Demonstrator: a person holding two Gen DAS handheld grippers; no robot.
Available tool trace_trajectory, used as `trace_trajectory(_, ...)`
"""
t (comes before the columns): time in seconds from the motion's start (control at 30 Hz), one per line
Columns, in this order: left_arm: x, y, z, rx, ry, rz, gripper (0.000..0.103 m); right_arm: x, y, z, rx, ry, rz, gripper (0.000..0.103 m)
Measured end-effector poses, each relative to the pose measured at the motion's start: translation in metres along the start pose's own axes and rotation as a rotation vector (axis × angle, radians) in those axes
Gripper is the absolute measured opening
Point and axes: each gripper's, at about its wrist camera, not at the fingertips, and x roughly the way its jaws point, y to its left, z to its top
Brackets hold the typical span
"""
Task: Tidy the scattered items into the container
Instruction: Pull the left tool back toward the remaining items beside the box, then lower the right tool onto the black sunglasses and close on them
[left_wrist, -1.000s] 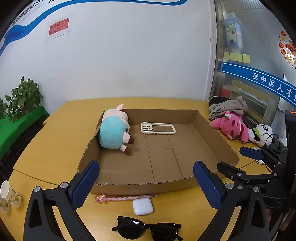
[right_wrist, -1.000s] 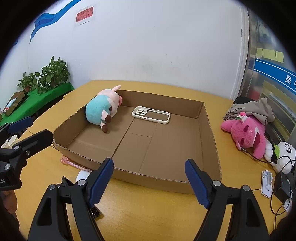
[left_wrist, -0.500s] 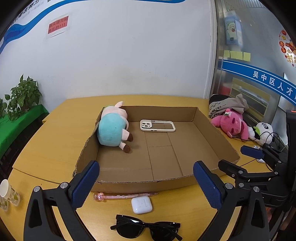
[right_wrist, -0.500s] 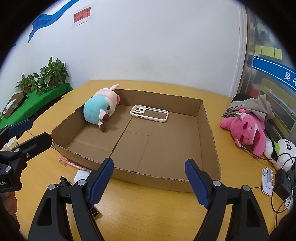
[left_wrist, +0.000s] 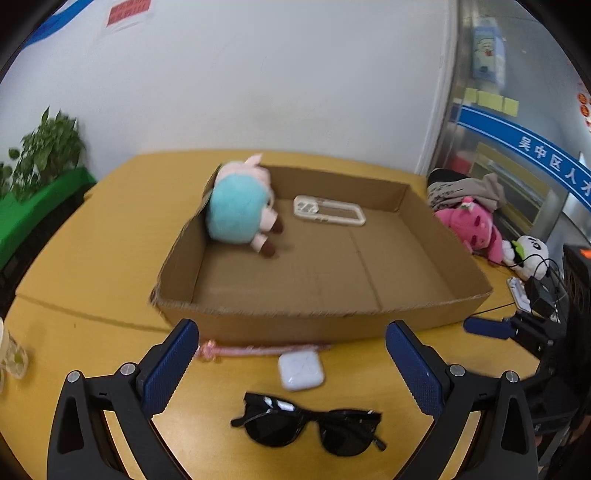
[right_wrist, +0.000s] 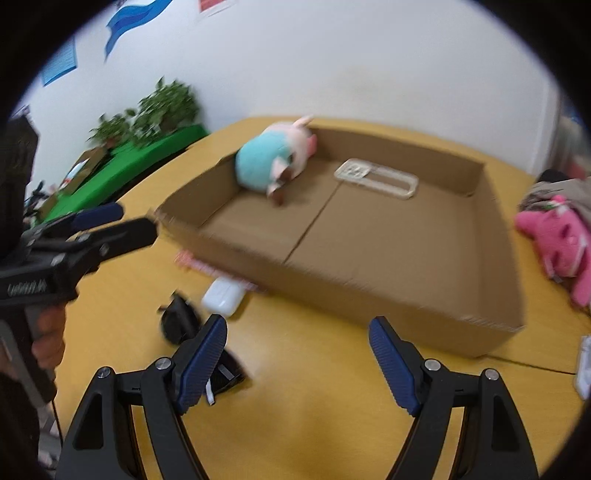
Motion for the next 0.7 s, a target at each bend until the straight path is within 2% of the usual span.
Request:
trace_trajectory(0.13, 0.008, 0.016, -0.016, -0.038, 0.054, 0.013, 0.103, 0.027, 0.025, -0.014, -0.048, 0.067, 0.121, 0.079)
trace_trajectory(0.27, 0.014, 0.029, -0.027, -0.066, 0.094, 0.013, 0.103, 0.049, 0.043, -0.021, -0.082, 0.114, 0.152, 0.077)
trace_trajectory(0.33, 0.017, 0.033, -0.032, -0.078, 0.111, 0.018, 0.103, 0.054, 0.046, -0.024, -0.085, 0.127, 0.161, 0.070)
trace_trajectory(0.4, 0.021, 0.038, -0.037, -0.090, 0.129, 0.012, 0.103, 0.059, 0.047, -0.026, -0.088, 0.140, 0.171, 0.054)
trace_trajectory(0.53, 0.029, 0.043, -0.044, -0.108, 0.164, -0.009, 0.101, 0.065, 0.055, -0.034, -0.109, 0.174, 0.181, 0.041)
trace_trajectory(0.57, 0.032, 0.044, -0.046, -0.112, 0.175, -0.016, 0.101, 0.066, 0.056, -0.037, -0.113, 0.185, 0.185, 0.032)
trace_trajectory(0.7, 0.041, 0.048, -0.052, -0.143, 0.216, -0.058, 0.099, 0.059, 0.063, -0.050, -0.128, 0.187, 0.189, 0.028)
